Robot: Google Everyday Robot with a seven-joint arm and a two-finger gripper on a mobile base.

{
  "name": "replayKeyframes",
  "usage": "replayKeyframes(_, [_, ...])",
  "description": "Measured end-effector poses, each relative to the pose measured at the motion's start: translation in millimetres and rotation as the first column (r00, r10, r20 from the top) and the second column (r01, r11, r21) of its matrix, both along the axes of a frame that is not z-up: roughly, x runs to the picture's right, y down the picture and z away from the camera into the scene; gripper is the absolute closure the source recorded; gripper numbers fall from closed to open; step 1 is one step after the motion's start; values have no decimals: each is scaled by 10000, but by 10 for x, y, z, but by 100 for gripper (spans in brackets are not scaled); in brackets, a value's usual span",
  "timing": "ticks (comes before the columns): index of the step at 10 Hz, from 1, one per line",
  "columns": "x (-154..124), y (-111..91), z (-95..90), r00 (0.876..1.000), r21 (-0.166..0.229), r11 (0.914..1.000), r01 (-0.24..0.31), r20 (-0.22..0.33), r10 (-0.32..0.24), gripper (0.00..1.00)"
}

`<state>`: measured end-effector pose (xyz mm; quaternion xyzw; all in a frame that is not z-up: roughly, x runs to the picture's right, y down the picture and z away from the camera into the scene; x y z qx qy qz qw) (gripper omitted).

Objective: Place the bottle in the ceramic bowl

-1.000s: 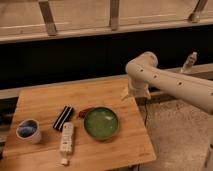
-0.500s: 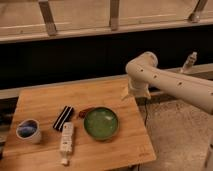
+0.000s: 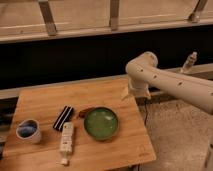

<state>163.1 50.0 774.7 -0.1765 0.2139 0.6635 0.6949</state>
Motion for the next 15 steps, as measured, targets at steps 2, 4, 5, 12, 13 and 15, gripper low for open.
replayKeyframes(2, [-1, 9, 7, 10000, -17, 10000, -5, 5, 5, 20])
replayKeyframes(4, [-1, 8, 7, 10000, -15, 10000, -3, 5, 3, 20])
replayKeyframes(5, [-1, 8, 7, 10000, -15, 10000, -4, 5, 4, 20])
replayKeyframes(12, [-405, -119, -116, 9970, 293, 9988, 398, 653, -417, 20])
replayKeyframes(13, [-581, -163, -158, 9941, 364, 9980, 516, 932, -548, 20])
replayKeyframes(15, [-1248, -222, -293, 9720, 487, 9946, 914, 2127, -997, 20])
